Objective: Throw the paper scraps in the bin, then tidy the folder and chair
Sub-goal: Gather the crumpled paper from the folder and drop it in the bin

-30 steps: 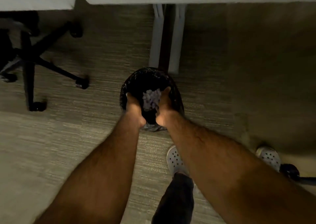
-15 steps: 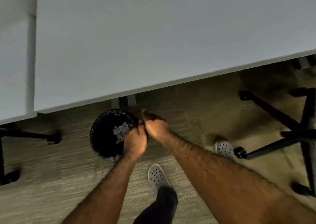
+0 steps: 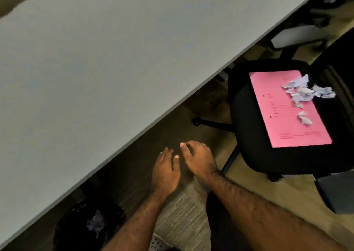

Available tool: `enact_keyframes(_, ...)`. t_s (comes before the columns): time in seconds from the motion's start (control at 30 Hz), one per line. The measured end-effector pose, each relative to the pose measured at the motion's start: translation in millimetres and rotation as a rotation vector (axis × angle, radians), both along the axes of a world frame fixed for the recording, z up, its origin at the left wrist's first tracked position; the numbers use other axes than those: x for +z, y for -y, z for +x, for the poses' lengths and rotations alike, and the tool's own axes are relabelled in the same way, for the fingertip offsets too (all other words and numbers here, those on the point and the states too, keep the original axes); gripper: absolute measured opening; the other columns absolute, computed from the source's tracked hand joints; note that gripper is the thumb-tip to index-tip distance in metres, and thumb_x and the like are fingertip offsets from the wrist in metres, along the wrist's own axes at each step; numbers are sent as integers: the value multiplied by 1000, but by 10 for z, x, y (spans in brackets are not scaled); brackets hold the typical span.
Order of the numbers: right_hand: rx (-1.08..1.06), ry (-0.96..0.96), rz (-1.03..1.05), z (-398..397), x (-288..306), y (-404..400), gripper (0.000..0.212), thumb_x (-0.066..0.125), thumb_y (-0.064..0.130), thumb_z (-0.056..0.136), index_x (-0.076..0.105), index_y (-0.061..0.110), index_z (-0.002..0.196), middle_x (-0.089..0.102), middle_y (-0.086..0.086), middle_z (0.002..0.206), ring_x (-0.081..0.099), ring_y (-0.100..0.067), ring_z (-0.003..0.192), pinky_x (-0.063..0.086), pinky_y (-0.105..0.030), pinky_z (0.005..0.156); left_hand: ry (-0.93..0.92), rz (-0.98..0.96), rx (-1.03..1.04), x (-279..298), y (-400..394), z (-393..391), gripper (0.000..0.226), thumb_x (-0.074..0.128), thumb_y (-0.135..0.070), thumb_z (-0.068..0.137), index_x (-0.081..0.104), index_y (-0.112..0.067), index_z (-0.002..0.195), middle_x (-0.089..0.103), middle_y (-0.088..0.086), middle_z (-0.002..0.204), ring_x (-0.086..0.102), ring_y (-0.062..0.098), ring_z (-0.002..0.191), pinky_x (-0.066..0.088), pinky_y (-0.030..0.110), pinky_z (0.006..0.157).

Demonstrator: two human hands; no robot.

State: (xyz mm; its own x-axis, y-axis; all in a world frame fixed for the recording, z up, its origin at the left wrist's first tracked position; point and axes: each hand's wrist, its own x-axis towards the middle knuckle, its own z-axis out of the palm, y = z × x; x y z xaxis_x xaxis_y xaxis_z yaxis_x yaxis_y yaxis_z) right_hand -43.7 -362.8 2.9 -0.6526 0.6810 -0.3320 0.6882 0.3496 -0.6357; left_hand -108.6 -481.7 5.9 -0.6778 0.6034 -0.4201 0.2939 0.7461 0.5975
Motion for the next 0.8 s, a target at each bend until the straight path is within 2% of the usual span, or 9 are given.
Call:
enact_keyframes(0.1, -142, -50, 26, 275, 408, -522, 35, 49, 44, 98, 67, 18, 112, 69, 0, 111, 59, -17, 108, 50, -35, 93, -22, 30, -119, 343, -575, 119, 47, 38, -33, 102, 38, -15, 146, 32, 5, 157, 24, 18, 146, 18, 34, 119)
enact_keyframes(0.27, -325, -112, 46, 682, 769, -1354, 38, 54, 41, 96, 64, 15, 121, 67, -5, 121, 59, -23, 115, 49, -38, 97, -52, 36, -328, 799, -1462, 341, 54, 43, -32, 100, 31, -13, 149, 29, 6, 158, 22, 18, 147, 13, 31, 119)
enact_keyframes(0.37, -415, -119, 38, 923, 896, -1830, 46, 54, 42, 97, 54, 16, 135, 56, -4, 138, 50, -20, 128, 43, -34, 103, -105, 48, -424, 938, -1957, 461, 60, 47, -35, 98, 28, -13, 151, 27, 6, 159, 21, 18, 147, 14, 32, 120)
enact_keyframes(0.57, -534, -37, 129, 1370, 742, -2676, 62, 50, 49, 97, 32, 22, 150, 25, -4, 161, 24, -24, 147, 33, -47, 115, -155, 15, -606, 800, -2997, 640, 71, 52, -42, 93, 21, -19, 153, 21, 4, 161, 18, 20, 148, 20, 41, 121)
enact_keyframes(0.67, -592, 34, 195, 1607, 541, -3026, 65, 49, 53, 96, 31, 22, 150, 23, -6, 161, 25, -26, 146, 35, -51, 113, -178, 10, -712, 615, -3516, 725, 75, 54, -44, 91, 21, -19, 153, 18, 6, 162, 18, 24, 148, 22, 45, 120)
enact_keyframes(0.8, -648, 156, 216, 1905, 144, -3347, 67, 52, 53, 94, 33, 22, 150, 21, -7, 161, 27, -28, 144, 35, -52, 108, -232, 5, -810, 262, -4183, 825, 76, 55, -44, 91, 20, -19, 153, 13, 9, 162, 18, 28, 148, 19, 41, 119)
